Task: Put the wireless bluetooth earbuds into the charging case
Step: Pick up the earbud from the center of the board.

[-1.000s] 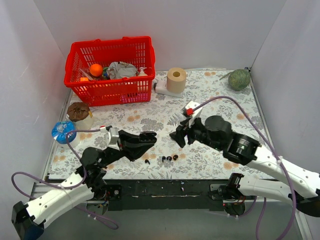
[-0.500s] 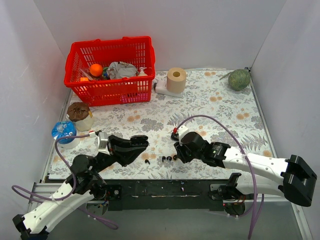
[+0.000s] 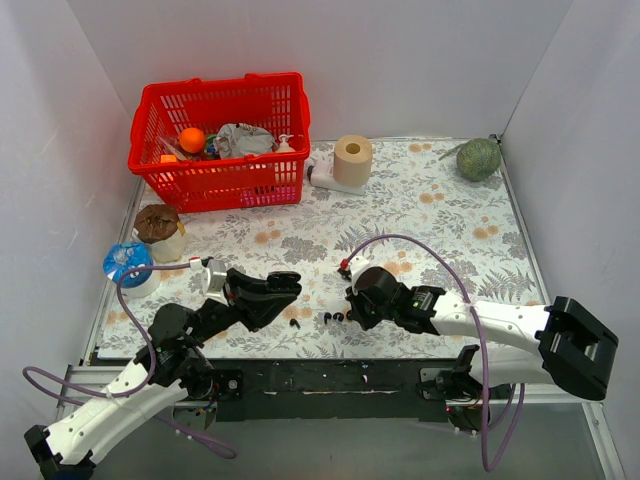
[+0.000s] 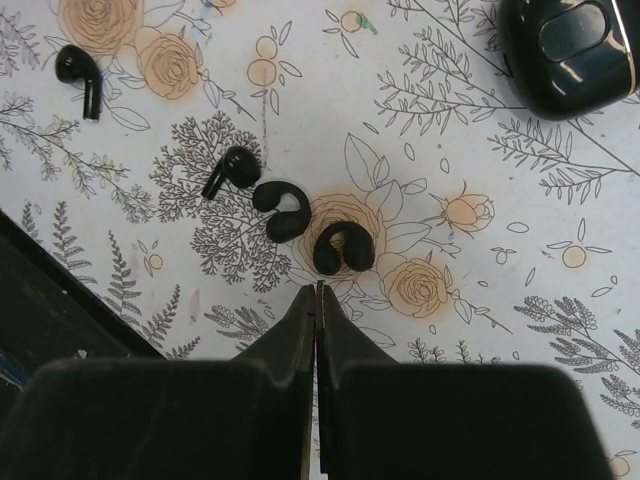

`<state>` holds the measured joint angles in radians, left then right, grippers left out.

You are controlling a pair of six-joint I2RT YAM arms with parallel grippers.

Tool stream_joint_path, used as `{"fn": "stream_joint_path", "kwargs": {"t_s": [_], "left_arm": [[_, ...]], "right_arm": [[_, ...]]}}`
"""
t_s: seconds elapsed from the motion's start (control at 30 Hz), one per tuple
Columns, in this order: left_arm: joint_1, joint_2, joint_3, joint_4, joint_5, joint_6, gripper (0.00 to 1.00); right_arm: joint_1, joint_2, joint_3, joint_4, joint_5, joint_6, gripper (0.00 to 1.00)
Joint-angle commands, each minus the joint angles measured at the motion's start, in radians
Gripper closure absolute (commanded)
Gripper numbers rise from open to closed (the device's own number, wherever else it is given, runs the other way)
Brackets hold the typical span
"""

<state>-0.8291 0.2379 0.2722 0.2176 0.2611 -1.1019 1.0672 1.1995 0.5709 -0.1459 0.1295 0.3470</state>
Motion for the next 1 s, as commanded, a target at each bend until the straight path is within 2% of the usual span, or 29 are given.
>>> {"fn": "stream_joint_path", "kwargs": {"t_s": [0.0,0.6,0.97], "left_arm": [[-0.001,0.005,0.025,-0.003,-0.003,-0.009,1.0],[-0.001,0.02,0.021,-0.004,-0.008,-0.018,1.0],[-0.001,0.034,0.018,-0.004,-0.013,-0.024,1.0]], "right_arm": [[0.002,0.037,-0.02,0.028,0.059,0.03,0.99],[-0.007,0.112,-0.043,0.071,0.119,0.034,0.99],[-0.049,0.169,-0.005,0.058,0.159,-0.074,0.99]]}}
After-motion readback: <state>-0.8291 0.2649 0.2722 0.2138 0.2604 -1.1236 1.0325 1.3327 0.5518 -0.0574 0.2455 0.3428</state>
